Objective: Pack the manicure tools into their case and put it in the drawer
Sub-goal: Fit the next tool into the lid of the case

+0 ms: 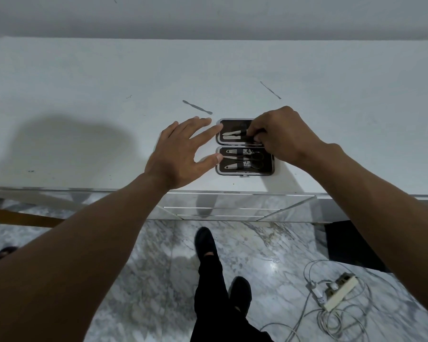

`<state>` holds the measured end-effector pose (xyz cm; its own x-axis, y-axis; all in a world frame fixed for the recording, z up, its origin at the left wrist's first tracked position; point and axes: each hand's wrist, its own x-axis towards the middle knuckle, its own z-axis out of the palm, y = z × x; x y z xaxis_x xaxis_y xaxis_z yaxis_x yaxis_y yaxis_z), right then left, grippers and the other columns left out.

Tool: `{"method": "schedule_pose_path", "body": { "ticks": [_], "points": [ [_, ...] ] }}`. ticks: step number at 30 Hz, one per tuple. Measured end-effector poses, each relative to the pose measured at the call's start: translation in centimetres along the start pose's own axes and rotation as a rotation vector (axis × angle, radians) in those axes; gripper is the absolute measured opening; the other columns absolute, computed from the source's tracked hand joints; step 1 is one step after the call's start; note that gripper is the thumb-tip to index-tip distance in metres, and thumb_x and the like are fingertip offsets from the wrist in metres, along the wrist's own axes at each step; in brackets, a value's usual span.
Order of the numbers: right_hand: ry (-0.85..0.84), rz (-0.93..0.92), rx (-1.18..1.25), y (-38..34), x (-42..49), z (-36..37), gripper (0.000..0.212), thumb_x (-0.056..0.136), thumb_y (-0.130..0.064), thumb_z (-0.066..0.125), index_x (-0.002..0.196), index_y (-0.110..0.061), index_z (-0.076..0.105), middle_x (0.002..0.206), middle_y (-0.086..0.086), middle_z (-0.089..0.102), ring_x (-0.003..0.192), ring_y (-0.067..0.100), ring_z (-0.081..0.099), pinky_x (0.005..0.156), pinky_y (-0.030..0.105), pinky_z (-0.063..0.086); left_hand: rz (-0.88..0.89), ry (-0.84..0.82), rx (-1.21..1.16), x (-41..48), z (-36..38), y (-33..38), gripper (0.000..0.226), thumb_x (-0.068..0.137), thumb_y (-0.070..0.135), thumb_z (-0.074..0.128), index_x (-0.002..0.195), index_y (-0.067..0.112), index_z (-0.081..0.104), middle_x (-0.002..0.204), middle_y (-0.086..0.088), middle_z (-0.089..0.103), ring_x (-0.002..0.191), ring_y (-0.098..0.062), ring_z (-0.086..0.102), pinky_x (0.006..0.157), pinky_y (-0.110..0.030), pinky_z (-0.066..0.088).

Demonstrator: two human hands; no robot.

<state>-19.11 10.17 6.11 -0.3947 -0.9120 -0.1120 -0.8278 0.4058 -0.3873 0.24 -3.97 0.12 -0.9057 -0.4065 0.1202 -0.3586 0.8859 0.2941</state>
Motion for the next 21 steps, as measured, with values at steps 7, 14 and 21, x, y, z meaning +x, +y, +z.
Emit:
{"method": "schedule_pose_path", "body": {
  "ticks": [7, 14, 21],
  "points": [
    [0.028, 0.011, 0.043, -0.1, -0.4, -0.7, 0.026, 0.085, -0.001, 0.058, 0.101, -0.013, 0.074, 0.096, 0.013, 0.074, 0.091, 0.030, 0.065, 0.083, 0.036, 0.053, -0.001, -0.009, -0.003, 0.0, 0.0, 0.0, 0.062, 0.091, 0.066, 0.036, 0.148, 0.042, 0.031, 0.154, 0.010, 0.036, 0.146, -0.011, 0.024, 0.117, -0.041, 0.014],
    [0.122, 0.062, 0.064, 0.3, -0.2, -1.8, 0.024, 0.084, -0.001, 0.058, 0.098, -0.011, 0.075, 0.093, 0.011, 0.076, 0.091, 0.029, 0.066, 0.082, 0.030, 0.049, -0.006, -0.015, -0.016, 0.0, 0.0, -0.1, 0.063, 0.091, 0.067, 0.034, 0.148, 0.042, 0.031, 0.154, 0.011, 0.035, 0.146, -0.010, 0.022, 0.118, -0.041, 0.013],
    [0.104, 0.091, 0.062, 0.1, 0.6, -1.4, 0.024, 0.084, -0.004, 0.057, 0.096, -0.012, 0.075, 0.093, 0.011, 0.075, 0.092, 0.030, 0.066, 0.082, 0.030, 0.048, -0.007, -0.012, -0.013, 0.0, -0.1, 0.0, 0.062, 0.091, 0.066, 0.035, 0.148, 0.041, 0.031, 0.154, 0.010, 0.036, 0.146, -0.011, 0.023, 0.117, -0.040, 0.013]
  ]
}}
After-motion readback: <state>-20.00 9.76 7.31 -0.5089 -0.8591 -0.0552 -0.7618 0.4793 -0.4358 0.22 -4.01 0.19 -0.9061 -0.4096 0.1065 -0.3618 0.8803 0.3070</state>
